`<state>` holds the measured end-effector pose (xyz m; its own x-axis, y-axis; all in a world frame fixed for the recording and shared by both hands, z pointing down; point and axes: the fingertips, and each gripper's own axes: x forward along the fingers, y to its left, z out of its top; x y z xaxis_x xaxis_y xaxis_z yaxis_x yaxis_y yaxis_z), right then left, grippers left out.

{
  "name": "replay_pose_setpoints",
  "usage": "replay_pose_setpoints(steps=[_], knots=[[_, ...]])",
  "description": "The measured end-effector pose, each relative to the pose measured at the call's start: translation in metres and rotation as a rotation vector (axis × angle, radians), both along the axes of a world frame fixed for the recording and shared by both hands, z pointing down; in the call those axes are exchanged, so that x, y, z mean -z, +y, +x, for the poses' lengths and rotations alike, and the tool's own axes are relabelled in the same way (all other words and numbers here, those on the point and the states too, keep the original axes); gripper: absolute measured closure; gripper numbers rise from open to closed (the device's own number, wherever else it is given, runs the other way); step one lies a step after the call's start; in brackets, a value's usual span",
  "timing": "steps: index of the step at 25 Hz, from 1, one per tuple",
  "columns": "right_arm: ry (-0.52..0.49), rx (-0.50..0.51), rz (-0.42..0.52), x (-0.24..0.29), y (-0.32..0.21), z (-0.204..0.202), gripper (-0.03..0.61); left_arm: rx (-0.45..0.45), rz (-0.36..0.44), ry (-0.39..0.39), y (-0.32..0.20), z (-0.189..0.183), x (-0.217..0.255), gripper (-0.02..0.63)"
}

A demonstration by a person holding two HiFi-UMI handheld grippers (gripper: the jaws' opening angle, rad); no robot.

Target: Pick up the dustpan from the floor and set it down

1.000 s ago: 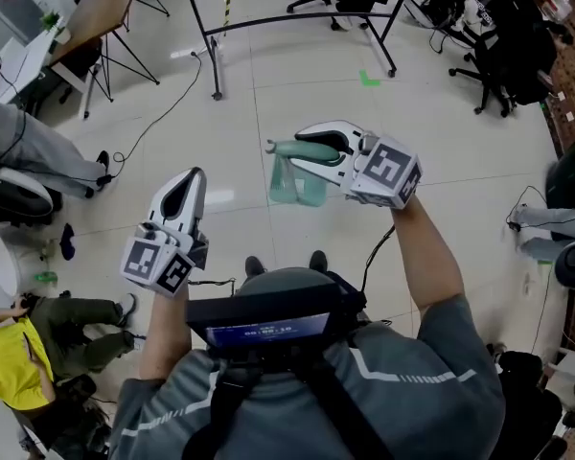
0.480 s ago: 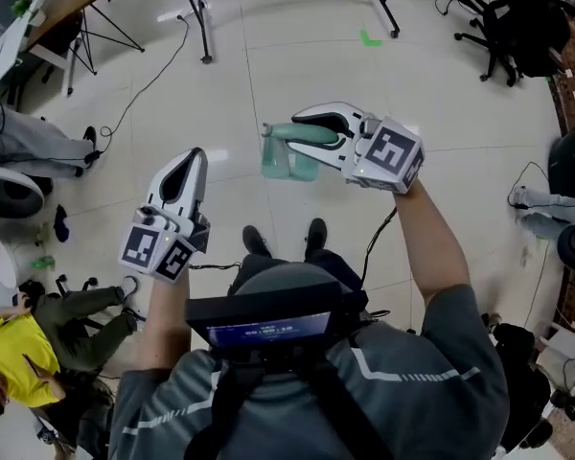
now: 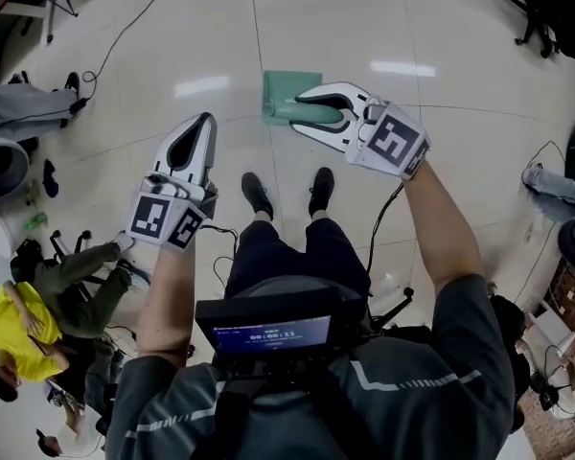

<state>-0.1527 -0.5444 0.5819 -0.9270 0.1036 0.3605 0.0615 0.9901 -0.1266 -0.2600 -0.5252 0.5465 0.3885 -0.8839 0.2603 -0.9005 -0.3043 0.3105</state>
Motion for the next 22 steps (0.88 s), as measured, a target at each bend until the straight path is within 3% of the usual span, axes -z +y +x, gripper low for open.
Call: replay_pose_setpoints(steps=[6, 10, 17, 22], knots=[[0.045, 0.055, -0.032, -0.121, 0.017, -0.022, 0.42, 0.023, -0.09, 0.013, 0.003, -0.019, -0.108, 0.591], [0.049, 0.07, -0.036, -0.174, 0.026, -0.023, 0.42, 0.018, -0.123, 0.014, 0.002, -0.015, -0.162, 0.591], [0.055, 0.102, -0.072, -0.226, 0.06, 0.006, 0.42, 0.02, -0.171, 0.041, 0.009, 0.021, -0.217, 0.591], [0.072, 0.12, -0.082, -0.245, 0.104, 0.011, 0.42, 0.014, -0.182, 0.052, 0.036, 0.027, -0.23, 0.591]])
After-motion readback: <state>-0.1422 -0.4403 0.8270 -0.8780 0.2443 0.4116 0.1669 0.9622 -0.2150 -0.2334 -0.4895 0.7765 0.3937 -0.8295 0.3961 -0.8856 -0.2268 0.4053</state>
